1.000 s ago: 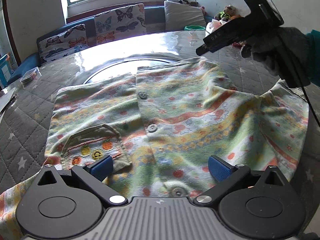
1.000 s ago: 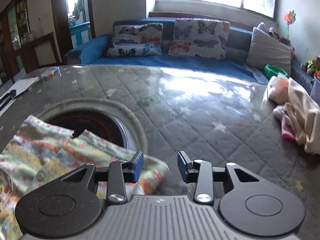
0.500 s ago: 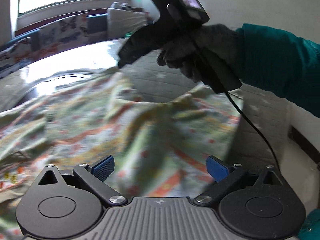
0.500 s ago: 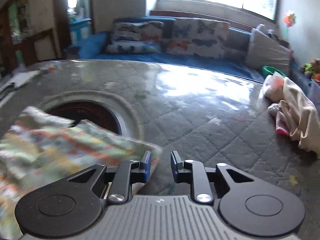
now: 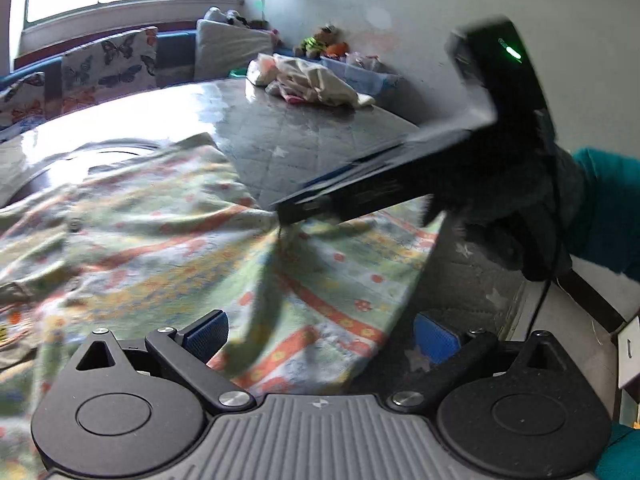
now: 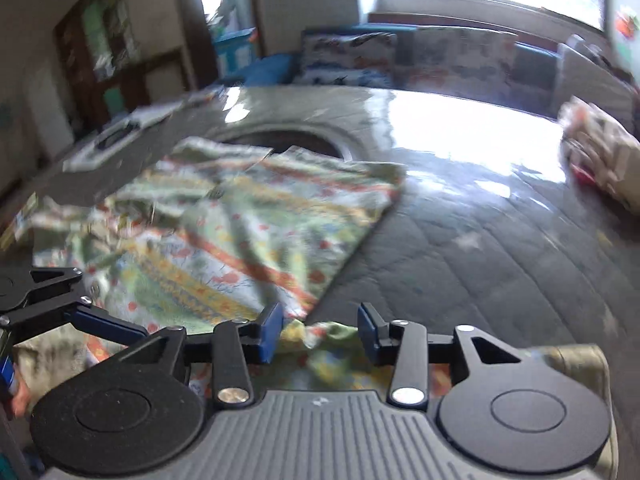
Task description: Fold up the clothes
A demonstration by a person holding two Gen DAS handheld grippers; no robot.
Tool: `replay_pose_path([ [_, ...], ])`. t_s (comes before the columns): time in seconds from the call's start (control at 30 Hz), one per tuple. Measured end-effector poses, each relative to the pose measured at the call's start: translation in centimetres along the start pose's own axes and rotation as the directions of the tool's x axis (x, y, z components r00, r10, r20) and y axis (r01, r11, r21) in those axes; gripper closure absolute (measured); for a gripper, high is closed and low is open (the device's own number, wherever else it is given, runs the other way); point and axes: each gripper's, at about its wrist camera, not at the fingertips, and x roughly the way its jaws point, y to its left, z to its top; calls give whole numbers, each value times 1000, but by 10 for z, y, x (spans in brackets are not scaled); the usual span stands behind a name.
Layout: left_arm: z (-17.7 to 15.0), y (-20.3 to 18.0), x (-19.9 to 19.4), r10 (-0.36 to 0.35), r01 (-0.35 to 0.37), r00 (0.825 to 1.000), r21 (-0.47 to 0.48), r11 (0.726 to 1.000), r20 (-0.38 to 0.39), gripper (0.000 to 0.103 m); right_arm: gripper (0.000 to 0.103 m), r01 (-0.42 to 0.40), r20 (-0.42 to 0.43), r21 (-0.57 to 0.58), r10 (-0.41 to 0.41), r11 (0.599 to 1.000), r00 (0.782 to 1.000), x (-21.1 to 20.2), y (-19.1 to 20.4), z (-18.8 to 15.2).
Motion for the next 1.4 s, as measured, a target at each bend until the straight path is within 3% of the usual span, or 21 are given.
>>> replay_pose_path([
  [0.07, -1, 5, -7, 15, -14, 1000, -20, 1000, 15, 2, 59, 31, 46, 50, -33, 998, 998, -18, -15, -7],
  [0.17, -4, 12, -18, 53, -51, 998, -51, 997, 26, 2, 54, 145, 49, 109, -151, 983, 987, -34, -36, -22],
  [0.37, -10, 30, -37, 124, -118, 991, -110, 987, 46, 2, 46, 355, 31, 217, -370, 909, 928, -64, -77, -51],
  [0.47, -15, 37, -44, 160, -152, 986, -136, 979, 43, 2, 48, 363, 3, 263, -377, 894, 926, -66, -88, -62],
  [0.5, -17, 40, -46, 169, -162, 985, -143, 976, 39, 2, 53, 363, 6, 264, -378, 893, 926, -67, -89, -63],
  [0.53, -19, 42, -48, 178, -171, 983, -148, 974, 35, 2, 70, 368, 7, 265, -384, 891, 923, -67, -90, -63],
  [0.6, -23, 44, -50, 188, -182, 982, -151, 972, 26, 2, 91, 372, 5, 274, -388, 887, 922, -67, -89, -62],
  [0.7, -30, 44, -50, 203, -199, 979, -151, 968, 9, 2, 94, 432, 11, 234, -446, 871, 895, -70, -80, -62],
  [0.8, -37, 46, -47, 198, -197, 980, -155, 968, -5, 2, 91, 465, -8, 226, -476, 856, 879, -74, -78, -64],
  [0.9, -43, 43, -45, 208, -208, 978, -142, 968, -13, 2, 64, 523, -32, 218, -529, 824, 848, -72, -78, -71],
  [1.0, -47, 41, -51, 204, -203, 979, -138, 969, -6, 2, 63, 541, -2, 219, -554, 812, 833, -80, -72, -67],
  [1.1, -50, 42, -61, 210, -206, 978, -156, 966, 9, 2, 57, 480, 65, 166, -495, 861, 866, -84, -50, -55],
  [1.23, -53, 48, -77, 249, -237, 968, -207, 949, 36, 2, 51, 344, 111, 61, -349, 937, 931, -72, -10, -38],
  [1.3, -56, 53, -87, 288, -269, 956, -240, 933, 49, 2, 48, 234, 115, -6, -231, 972, 966, -58, 17, -29],
  [1.4, -65, 68, -107, 362, -326, 930, -317, 891, 60, 2, 44, 129, 107, -97, -118, 987, 987, -37, 51, -20],
])
